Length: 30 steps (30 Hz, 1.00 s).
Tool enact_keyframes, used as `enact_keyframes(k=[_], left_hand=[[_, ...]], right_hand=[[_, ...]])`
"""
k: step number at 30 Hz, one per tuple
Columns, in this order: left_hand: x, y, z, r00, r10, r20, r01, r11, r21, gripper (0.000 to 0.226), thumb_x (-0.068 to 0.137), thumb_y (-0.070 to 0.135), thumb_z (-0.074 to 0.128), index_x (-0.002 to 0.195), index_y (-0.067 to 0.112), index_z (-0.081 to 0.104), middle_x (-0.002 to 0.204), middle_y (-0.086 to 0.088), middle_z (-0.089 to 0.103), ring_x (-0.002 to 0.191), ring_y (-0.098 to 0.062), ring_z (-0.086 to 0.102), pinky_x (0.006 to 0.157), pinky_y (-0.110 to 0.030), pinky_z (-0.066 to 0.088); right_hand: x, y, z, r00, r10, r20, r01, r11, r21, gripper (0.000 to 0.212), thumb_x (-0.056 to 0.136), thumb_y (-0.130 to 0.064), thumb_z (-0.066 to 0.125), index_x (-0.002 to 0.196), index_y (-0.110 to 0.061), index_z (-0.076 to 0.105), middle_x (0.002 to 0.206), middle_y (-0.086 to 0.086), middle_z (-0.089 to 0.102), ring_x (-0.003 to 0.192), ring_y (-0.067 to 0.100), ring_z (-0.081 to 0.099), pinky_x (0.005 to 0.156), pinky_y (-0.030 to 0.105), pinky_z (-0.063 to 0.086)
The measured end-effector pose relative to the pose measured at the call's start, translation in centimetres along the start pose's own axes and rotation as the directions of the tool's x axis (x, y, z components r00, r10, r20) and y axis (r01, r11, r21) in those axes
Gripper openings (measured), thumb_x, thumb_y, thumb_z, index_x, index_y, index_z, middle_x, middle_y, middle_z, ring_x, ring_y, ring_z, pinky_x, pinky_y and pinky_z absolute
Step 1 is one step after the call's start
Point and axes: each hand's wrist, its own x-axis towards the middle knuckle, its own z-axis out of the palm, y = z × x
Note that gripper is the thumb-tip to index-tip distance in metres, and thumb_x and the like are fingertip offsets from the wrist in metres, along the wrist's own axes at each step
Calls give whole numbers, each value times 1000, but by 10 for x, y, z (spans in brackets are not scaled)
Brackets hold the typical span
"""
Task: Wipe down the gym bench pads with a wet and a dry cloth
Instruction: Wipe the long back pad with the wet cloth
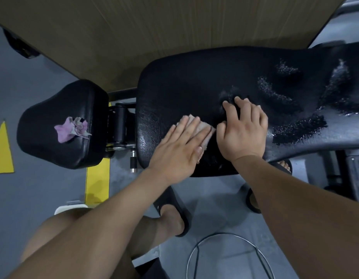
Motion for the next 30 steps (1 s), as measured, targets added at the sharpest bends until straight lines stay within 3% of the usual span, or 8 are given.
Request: enact_keyframes(k=[6,12,18,21,24,30], left_hand=[[34,5,-3,979,-196,-58,190,977,-94,57,108,39,17,162,34,-2,171,3,-10,155,-19,-18,128,-42,-3],[-40,1,13,987,-153,-42,150,986,-78,59,106,42,15,163,31,2,171,4,-6,156,-17,-14,127,-39,0],[3,-52,0,884,-467,-25,447,860,-245,58,109,38,23,162,34,0,171,-2,-7,156,-23,-13,127,-47,0],[-20,-26,11,872,-481,-90,450,860,-242,58,108,36,23,161,35,-1,171,-3,-6,156,-23,-13,127,-42,-5],[-28,-22,14,860,-507,-61,478,841,-252,58,108,39,22,161,41,-2,170,4,-10,155,-17,-17,126,-38,-8],[49,-73,-5,824,-566,-8,543,794,-273,58,107,41,16,161,34,-3,170,-2,-12,155,-19,-18,126,-37,-10]], right_hand=[[-1,0,0,1000,6,24,-6,1000,5,53,91,-33,42,139,-18,58,145,10,53,140,30,43,122,48,23],[0,-1,-3,999,13,31,-13,1000,17,52,91,-32,42,139,-18,58,145,10,53,140,30,42,123,47,22],[-1,0,-4,999,12,48,-14,999,36,53,91,-32,42,139,-17,58,146,11,52,141,31,41,123,48,21],[1,0,-6,998,15,60,-17,999,33,53,91,-33,42,140,-17,57,147,11,51,141,31,41,123,48,21],[1,-1,-7,998,23,66,-26,998,48,53,91,-33,42,139,-17,57,147,11,51,141,31,40,123,49,20],[2,0,-6,994,33,107,-38,998,45,54,91,-34,45,141,-18,56,150,10,49,143,30,37,124,48,19]])
